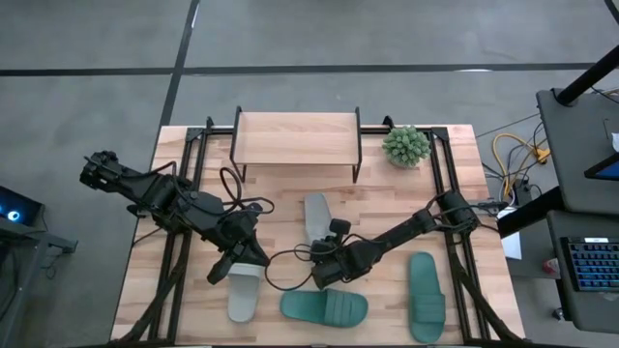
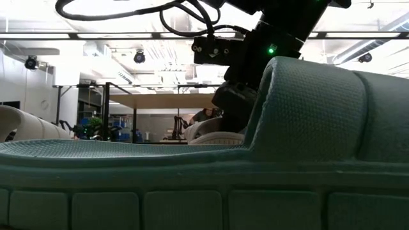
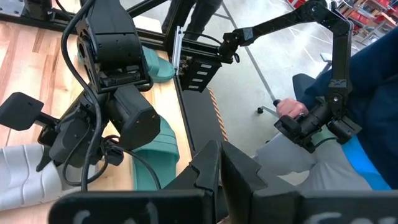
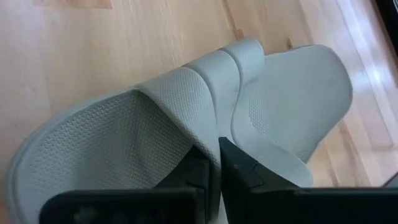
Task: Pick and place slides into the shelf
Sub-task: Put the right gray slipper on the shelf
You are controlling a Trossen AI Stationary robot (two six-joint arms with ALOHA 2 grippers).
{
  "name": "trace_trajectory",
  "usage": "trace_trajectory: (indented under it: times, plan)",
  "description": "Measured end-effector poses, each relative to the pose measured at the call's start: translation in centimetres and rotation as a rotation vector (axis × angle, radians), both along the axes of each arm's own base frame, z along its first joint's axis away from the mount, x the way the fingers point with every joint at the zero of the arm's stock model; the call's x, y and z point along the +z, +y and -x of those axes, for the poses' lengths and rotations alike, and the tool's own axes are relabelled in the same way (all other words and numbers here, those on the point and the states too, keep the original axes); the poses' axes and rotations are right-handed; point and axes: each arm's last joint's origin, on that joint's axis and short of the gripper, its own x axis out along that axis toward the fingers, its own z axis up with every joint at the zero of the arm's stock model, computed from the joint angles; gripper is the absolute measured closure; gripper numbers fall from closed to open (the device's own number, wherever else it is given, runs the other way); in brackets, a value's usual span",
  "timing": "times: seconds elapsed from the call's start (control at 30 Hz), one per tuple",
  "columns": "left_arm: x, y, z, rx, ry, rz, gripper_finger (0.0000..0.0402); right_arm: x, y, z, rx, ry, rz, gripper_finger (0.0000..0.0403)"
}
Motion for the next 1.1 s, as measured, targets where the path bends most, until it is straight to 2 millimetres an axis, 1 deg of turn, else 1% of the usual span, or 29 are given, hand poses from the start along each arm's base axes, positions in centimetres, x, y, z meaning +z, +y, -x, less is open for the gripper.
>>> trace_trajectory:
  times: [0.2,0.37,0.53,0.73,0.97,1.1]
  plan:
    - [0.0,0.0,0.0,-0.002,-0.002,-0.004,0.0402,0.0,0.0,0.0,0.022,0.015,0.007,0.039]
    - [0.0,0.0,0.0,-0.004,-0.004,-0.008,0.0402,0.5,0.0,-0.3,0.023,0.009,0.004,0.039]
    - [0.0,0.0,0.0,-0.014,-0.015,-0.028,0.0402,1.2,0.0,-0.8,-0.02,-0.027,-0.033,0.039]
    - [-0.1,0.0,0.0,-0.023,-0.029,-0.056,0.0402,2.0,-0.3,-0.7,-0.1,0.0,-0.085,0.039]
    - [-0.2,0.1,-0.1,0.011,-0.039,-0.087,0.0402,2.9,-0.2,-0.8,-0.085,0.019,-0.076,0.039]
    - [-0.2,0.3,-0.2,0.052,-0.045,-0.104,0.0402,4.1,-0.2,-0.6,-0.081,0.007,-0.074,0.039]
